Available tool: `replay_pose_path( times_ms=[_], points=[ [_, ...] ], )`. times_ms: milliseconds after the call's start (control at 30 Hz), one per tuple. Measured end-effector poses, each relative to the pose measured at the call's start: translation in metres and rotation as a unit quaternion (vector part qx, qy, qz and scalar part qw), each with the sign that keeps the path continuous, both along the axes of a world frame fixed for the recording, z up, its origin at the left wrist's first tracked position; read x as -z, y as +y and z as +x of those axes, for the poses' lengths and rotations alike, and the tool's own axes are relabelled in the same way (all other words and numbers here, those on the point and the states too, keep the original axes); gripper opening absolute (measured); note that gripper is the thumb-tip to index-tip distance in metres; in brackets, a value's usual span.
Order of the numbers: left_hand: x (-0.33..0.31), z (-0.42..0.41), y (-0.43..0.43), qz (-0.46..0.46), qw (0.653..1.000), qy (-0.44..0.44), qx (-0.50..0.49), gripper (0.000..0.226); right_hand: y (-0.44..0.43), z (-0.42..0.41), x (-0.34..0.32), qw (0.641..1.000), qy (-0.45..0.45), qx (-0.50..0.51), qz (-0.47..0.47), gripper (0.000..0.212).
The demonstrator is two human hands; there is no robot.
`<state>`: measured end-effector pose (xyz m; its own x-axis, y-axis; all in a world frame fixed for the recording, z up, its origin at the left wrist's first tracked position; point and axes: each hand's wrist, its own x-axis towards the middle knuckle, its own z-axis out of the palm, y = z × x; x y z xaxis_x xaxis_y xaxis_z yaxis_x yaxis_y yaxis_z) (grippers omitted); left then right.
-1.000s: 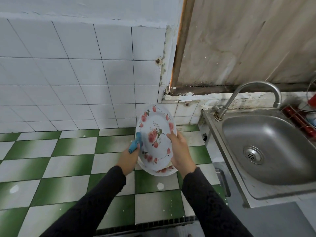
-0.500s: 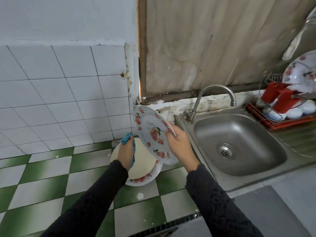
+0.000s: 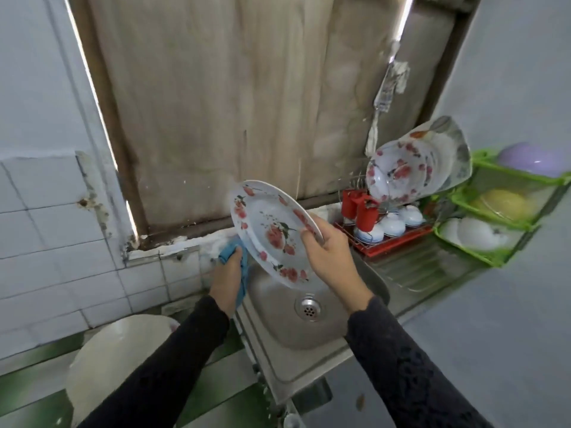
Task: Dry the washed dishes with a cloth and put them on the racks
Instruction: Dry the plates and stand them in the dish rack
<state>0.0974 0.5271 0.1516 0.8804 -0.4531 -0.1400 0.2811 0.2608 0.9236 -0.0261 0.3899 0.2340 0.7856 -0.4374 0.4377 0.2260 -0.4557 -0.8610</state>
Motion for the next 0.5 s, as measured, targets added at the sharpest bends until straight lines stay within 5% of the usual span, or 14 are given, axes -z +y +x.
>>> replay_pose_path(
  times_ms=[500],
  points=[
    [-0.080,-0.063,-0.235,-0.041,0.995,-0.087,0.016,0.030,-0.187,-0.092,-0.050,0.972,-0.151,0.181,-0.012,0.040]
  ],
)
